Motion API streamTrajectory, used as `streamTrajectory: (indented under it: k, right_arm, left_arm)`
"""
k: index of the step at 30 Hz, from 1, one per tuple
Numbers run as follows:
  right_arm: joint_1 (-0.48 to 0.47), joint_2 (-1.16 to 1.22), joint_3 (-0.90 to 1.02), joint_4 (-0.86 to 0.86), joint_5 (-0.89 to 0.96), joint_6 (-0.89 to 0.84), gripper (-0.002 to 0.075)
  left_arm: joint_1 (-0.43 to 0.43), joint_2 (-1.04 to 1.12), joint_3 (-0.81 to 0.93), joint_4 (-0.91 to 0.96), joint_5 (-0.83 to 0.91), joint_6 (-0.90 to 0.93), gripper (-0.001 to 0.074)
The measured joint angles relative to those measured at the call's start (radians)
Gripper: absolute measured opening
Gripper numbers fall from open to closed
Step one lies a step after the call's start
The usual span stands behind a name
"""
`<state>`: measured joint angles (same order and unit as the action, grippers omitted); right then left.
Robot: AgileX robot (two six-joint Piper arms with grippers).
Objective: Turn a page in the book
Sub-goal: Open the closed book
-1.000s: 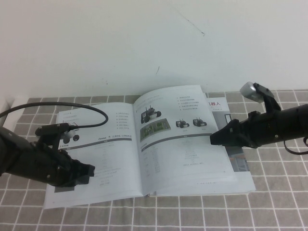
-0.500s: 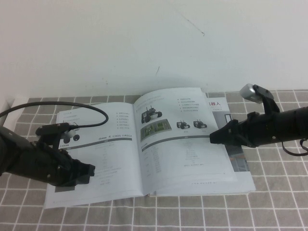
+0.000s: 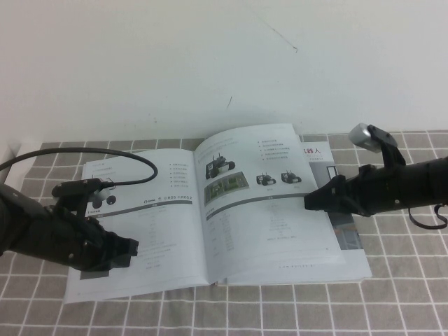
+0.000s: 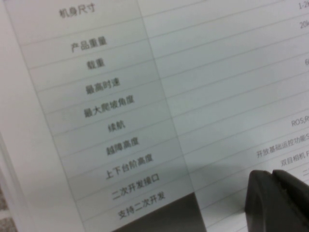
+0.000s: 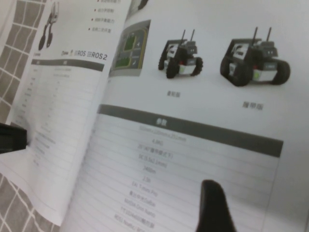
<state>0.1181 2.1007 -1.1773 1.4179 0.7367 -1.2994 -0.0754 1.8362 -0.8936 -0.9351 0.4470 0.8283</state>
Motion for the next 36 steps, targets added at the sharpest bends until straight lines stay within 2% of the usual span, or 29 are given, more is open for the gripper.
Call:
streamTrajectory:
  k: [10,17,23,29,36]
  right_arm:
    - [0.000,0.000,0.000,0.072,0.085,-0.051,0.0409]
    - [0.000,-0.009,0.000,0.233,0.263,-0.172,0.0409]
    - [0.007,-0.021,-0.042,0.265,0.402,-0.222,0.0409]
    - [0.080,-0.021,-0.102,0.266,0.412,-0.212,0.0409]
    - [0.231,-0.021,-0.132,0.266,0.344,-0.221,0.0409]
  left_arm:
    - [0.000,0.000,0.000,0.000,0.000,0.000,-0.0004]
    - [0.000,0.000,0.000,0.000,0.000,0.000,-0.0004]
    - [0.000,0.000,0.000,0.000,0.000,0.000,-0.0004]
    - [0.000,0.000,0.000,0.000,0.000,0.002,-0.0004]
    - [0.000,0.002,0.000,0.000,0.000,0.002,-0.0004]
